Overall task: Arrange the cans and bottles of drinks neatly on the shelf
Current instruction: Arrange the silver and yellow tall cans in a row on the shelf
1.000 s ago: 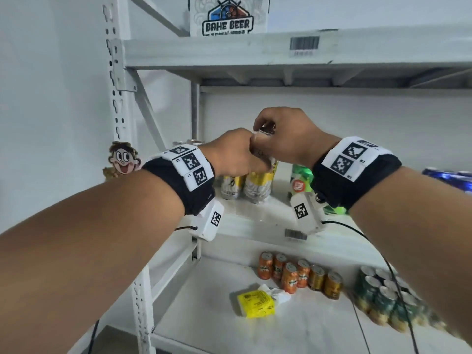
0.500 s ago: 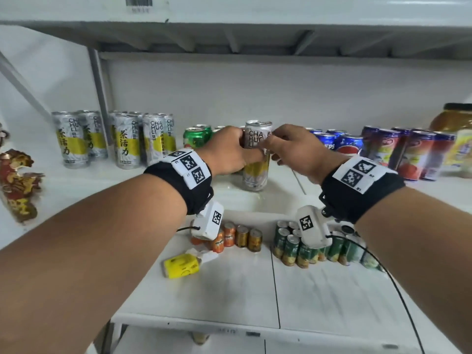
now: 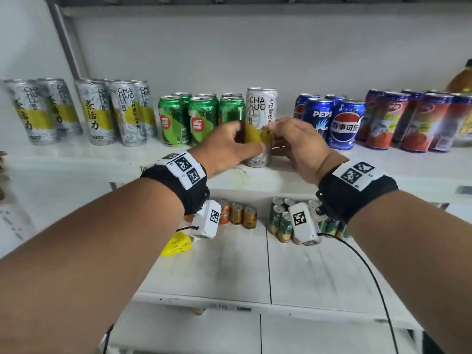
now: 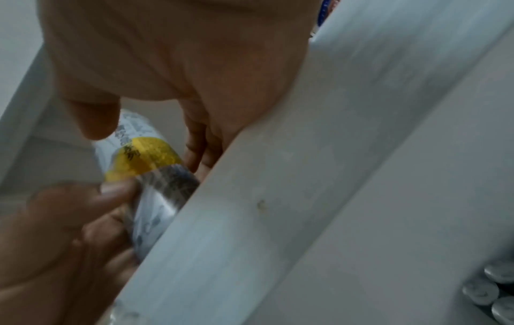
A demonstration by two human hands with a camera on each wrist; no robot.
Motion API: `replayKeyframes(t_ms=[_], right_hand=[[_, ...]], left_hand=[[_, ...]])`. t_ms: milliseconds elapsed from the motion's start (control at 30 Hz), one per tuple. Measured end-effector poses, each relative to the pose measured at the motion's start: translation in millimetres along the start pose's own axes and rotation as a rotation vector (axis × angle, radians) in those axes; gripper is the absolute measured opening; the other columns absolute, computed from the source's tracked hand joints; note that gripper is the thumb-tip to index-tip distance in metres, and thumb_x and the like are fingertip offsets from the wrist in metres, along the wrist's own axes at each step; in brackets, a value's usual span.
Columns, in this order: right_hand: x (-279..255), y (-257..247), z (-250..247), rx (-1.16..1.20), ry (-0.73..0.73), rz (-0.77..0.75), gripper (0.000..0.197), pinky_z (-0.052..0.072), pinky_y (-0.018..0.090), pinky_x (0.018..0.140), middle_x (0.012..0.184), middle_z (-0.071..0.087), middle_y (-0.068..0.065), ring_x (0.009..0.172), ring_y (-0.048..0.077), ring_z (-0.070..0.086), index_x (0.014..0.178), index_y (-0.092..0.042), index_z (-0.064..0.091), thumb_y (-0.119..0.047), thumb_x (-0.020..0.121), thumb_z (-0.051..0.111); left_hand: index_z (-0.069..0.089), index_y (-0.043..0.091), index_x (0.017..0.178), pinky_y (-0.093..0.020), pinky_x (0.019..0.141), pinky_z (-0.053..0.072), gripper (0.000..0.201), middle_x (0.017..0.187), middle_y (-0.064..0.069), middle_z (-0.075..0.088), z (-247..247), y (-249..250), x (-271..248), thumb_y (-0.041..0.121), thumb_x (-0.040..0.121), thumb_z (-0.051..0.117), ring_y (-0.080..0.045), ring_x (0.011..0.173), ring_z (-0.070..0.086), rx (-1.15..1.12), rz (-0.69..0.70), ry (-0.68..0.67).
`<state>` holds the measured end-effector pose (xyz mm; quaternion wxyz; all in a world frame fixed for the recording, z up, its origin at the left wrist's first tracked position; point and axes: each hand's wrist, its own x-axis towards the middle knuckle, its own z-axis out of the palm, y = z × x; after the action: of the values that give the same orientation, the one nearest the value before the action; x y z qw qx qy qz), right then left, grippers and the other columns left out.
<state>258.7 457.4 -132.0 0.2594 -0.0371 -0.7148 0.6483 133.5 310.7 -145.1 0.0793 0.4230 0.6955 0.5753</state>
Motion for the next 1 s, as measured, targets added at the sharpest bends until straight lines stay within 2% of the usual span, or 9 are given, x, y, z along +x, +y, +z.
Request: replayKeyframes(t_ms=[67, 167, 400, 567, 633, 733, 833, 933, 1000], right_hand=[[1.4, -1.2, -0.9, 0.017, -0.011, 0.001, 0.025, 0.053, 0.048, 0.084, 0.101, 0.062, 0.023, 0.089, 0.032, 0.059, 0.095, -0.008, 0.066, -0.030, 0.090, 0.076], [2.1, -0.3, -1.9, 0.000, -0.038, 0.006, 0.036, 0.054, 0.057, 0.094, 0.106, 0.065, 0.022, 0.093, 0.033, 0.062, 0.097, -0.010, 0.064, -0.035, 0.080, 0.084], [3.1, 3.4, -3.7, -0.030, -0.055, 0.021, 0.033, 0.054, 0.068, 0.097, 0.128, 0.062, 0.036, 0.103, 0.043, 0.070, 0.107, -0.010, 0.057, -0.013, 0.087, 0.083], [6.2, 4.6, -4.5, 0.037, 0.013, 0.004, 0.014, 0.055, 0.068, 0.094, 0.109, 0.072, 0.028, 0.095, 0.042, 0.071, 0.103, -0.005, 0.062, -0.014, 0.097, 0.072], [7.7, 5.9, -5.1, 0.022, 0.022, -0.002, 0.012, 0.055, 0.068, 0.093, 0.104, 0.074, 0.024, 0.094, 0.043, 0.072, 0.098, -0.007, 0.065, -0.018, 0.099, 0.070], [7.2, 8.0, -4.2, -0.014, -0.008, -0.026, 0.029, 0.057, 0.066, 0.092, 0.110, 0.076, 0.022, 0.103, 0.044, 0.073, 0.112, -0.006, 0.069, -0.027, 0.095, 0.076], [3.6, 7.2, -4.3, -0.005, -0.039, -0.066, 0.040, 0.063, 0.050, 0.089, 0.113, 0.078, 0.011, 0.105, 0.030, 0.076, 0.126, -0.007, 0.068, -0.024, 0.092, 0.080], [0.2, 5.2, -5.1, 0.001, -0.053, -0.081, 0.037, 0.062, 0.038, 0.082, 0.110, 0.079, 0.007, 0.099, 0.023, 0.076, 0.128, -0.007, 0.067, -0.017, 0.093, 0.077], [0.0, 3.2, -5.5, 0.023, -0.044, -0.075, 0.041, 0.063, 0.043, 0.083, 0.114, 0.076, 0.014, 0.099, 0.027, 0.075, 0.133, -0.007, 0.062, -0.014, 0.095, 0.075]], left_hand=[[0.071, 0.018, 0.121, -0.041, 0.101, 0.061, 0.069, 0.114, 0.001, 0.081, -1.5, -4.0, 0.2, 0.045, 0.061, 0.093, -0.018, 0.109, 0.077, -0.009, -0.020, -0.039], [0.069, 0.015, 0.126, -0.046, 0.103, 0.060, 0.075, 0.117, -0.003, 0.081, -5.5, -2.8, -0.2, 0.039, 0.059, 0.094, -0.022, 0.112, 0.077, -0.073, -0.046, -0.089], [0.068, 0.014, 0.122, -0.044, 0.094, 0.064, 0.070, 0.112, -0.006, 0.082, -3.0, -1.2, -4.3, 0.024, 0.059, 0.096, -0.026, 0.108, 0.079, -0.140, -0.066, -0.098], [0.065, 0.002, 0.131, -0.040, 0.095, 0.063, 0.049, 0.118, -0.013, 0.080, 0.1, -1.2, -0.4, 0.003, 0.086, 0.085, -0.029, 0.111, 0.078, -0.149, -0.060, -0.102], [0.066, 0.002, 0.130, -0.043, 0.099, 0.062, 0.045, 0.117, -0.013, 0.080, 0.1, -1.9, 0.3, 0.006, 0.089, 0.085, -0.029, 0.112, 0.077, -0.133, -0.050, -0.094], [0.072, 0.010, 0.118, -0.041, 0.096, 0.063, 0.045, 0.108, -0.005, 0.082, 1.5, -4.8, -3.5, 0.021, 0.081, 0.094, -0.023, 0.105, 0.078, -0.035, 0.039, -0.023], [0.071, 0.018, 0.111, -0.034, 0.085, 0.063, 0.054, 0.096, 0.007, 0.079, 5.0, -6.2, -9.2, 0.034, 0.068, 0.101, -0.012, 0.091, 0.075, 0.049, 0.130, 0.033], [0.069, 0.020, 0.118, -0.046, 0.095, 0.064, 0.068, 0.108, 0.001, 0.081, 4.7, -6.1, -7.3, 0.039, 0.063, 0.103, -0.021, 0.103, 0.078, 0.062, 0.116, 0.023], [0.068, 0.023, 0.124, -0.047, 0.099, 0.062, 0.073, 0.115, 0.003, 0.081, 4.4, -4.5, -4.2, 0.044, 0.062, 0.101, -0.018, 0.109, 0.078, 0.063, 0.063, -0.033]])
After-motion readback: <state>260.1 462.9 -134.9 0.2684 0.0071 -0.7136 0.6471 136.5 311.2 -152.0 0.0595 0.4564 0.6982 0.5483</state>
